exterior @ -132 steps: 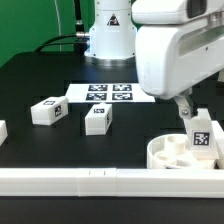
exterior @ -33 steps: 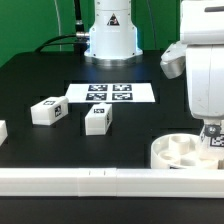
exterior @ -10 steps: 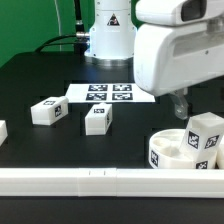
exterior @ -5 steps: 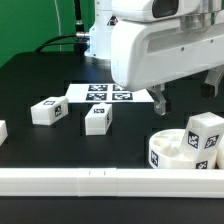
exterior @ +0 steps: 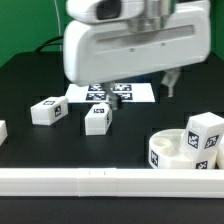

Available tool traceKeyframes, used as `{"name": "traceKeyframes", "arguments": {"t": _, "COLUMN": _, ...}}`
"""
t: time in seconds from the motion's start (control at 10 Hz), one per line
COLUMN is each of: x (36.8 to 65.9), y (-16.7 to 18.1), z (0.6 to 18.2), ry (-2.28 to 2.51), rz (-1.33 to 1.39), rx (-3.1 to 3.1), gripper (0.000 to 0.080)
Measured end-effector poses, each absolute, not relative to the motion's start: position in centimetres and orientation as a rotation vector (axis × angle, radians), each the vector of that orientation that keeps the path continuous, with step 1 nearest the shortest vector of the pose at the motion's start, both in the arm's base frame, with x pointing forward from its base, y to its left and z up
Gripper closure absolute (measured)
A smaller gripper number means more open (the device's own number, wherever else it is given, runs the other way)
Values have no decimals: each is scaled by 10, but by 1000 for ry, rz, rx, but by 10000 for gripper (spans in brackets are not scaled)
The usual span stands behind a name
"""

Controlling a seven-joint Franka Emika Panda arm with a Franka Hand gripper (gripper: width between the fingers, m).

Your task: Assemble stool

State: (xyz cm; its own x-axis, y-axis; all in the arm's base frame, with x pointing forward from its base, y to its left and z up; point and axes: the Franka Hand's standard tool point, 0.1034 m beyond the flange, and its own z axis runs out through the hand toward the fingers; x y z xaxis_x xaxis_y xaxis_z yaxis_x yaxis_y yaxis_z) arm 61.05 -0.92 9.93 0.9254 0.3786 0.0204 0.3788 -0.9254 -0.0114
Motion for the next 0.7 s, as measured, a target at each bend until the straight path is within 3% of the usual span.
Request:
{"name": "traceKeyframes", "arguments": {"t": 0.4, "x": 609, "y": -7, "z": 97, "ry": -599, "rz": -19, "rx": -3069, "gripper": 150}}
{"name": "traceKeyframes", "arguments": {"t": 0.7, "x": 595, "y": -27, "z": 94, "ry": -305, "rz": 32, "rx": -3110, "gripper": 150}}
